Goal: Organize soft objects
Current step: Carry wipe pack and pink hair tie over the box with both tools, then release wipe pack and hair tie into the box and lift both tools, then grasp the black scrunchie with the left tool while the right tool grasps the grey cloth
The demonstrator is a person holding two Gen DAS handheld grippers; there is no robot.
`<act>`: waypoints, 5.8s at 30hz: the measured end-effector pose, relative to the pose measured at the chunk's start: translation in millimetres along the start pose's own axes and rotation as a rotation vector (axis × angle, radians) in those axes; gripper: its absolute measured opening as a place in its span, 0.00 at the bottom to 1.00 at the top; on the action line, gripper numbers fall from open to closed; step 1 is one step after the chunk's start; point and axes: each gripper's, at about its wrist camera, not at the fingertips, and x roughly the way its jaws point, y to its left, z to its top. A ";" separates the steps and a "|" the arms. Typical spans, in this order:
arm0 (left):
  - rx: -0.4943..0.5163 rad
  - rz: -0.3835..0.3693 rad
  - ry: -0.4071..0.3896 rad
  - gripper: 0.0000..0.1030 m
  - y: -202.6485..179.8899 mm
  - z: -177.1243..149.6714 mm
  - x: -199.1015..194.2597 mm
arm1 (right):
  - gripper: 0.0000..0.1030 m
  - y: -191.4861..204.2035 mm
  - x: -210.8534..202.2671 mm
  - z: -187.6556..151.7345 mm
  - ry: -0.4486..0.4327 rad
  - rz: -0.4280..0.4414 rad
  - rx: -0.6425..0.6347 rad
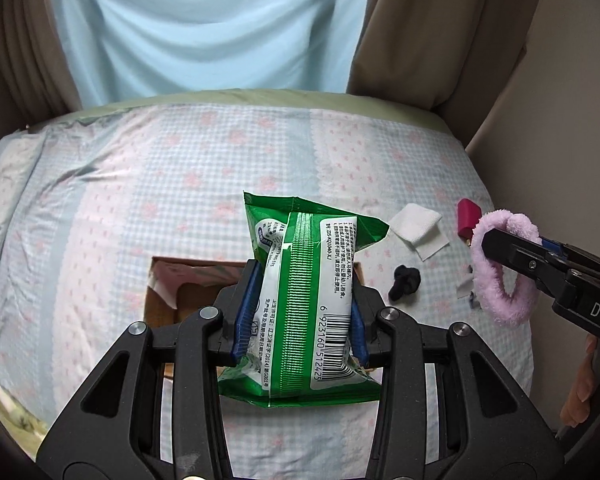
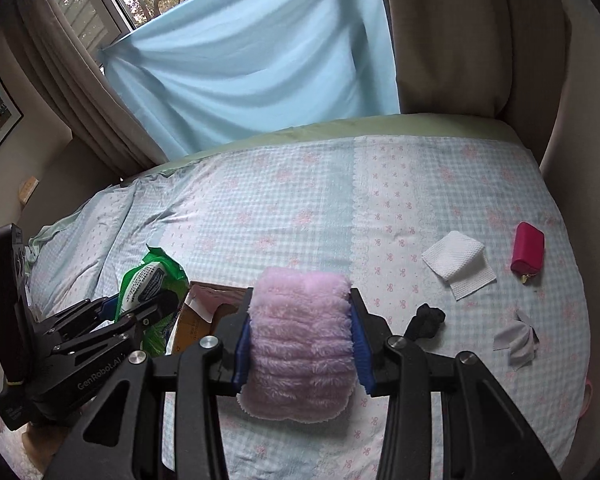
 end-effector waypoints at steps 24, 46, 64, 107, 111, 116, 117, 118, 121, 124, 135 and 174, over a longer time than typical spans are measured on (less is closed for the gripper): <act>0.030 0.004 0.346 0.34 160.6 -69.9 147.7 | 0.37 42.9 174.7 -62.3 0.285 -0.209 0.087; 0.210 0.042 0.427 1.00 121.3 -82.1 208.5 | 1.00 2.8 231.5 -72.3 0.393 -0.177 0.169; 0.235 0.050 0.355 1.00 111.0 -80.8 165.0 | 1.00 27.7 185.6 -67.1 0.308 -0.194 0.116; 0.197 -0.066 -0.007 1.00 -20.6 -2.5 -66.2 | 1.00 -44.3 -129.1 -38.0 -0.162 -0.371 0.150; 0.183 -0.099 0.006 1.00 -69.0 0.4 -46.5 | 1.00 -95.8 -129.6 -40.2 -0.154 -0.380 0.169; 0.167 -0.113 0.014 1.00 -125.2 1.9 -14.0 | 1.00 -159.5 -114.5 -43.1 -0.127 -0.386 0.192; 0.163 -0.114 0.017 1.00 -135.7 1.1 -5.5 | 1.00 -171.4 -108.9 -44.4 -0.118 -0.387 0.197; 0.162 -0.114 0.021 1.00 -144.6 0.2 3.5 | 1.00 -184.3 -102.5 -45.9 -0.108 -0.387 0.204; 0.166 -0.115 0.044 1.00 -172.3 -4.3 36.4 | 1.00 -216.4 -80.9 -52.1 -0.089 -0.381 0.223; 0.155 -0.107 0.073 1.00 -192.4 -13.5 73.6 | 1.00 -245.2 -56.2 -60.2 -0.071 -0.375 0.240; 0.075 -0.022 0.130 0.99 -218.4 -61.2 218.7 | 1.00 -325.5 60.7 -99.9 -0.001 -0.358 0.259; 0.168 0.054 0.144 0.15 -232.3 -95.8 331.4 | 0.12 -338.5 131.7 -118.3 0.067 -0.409 0.233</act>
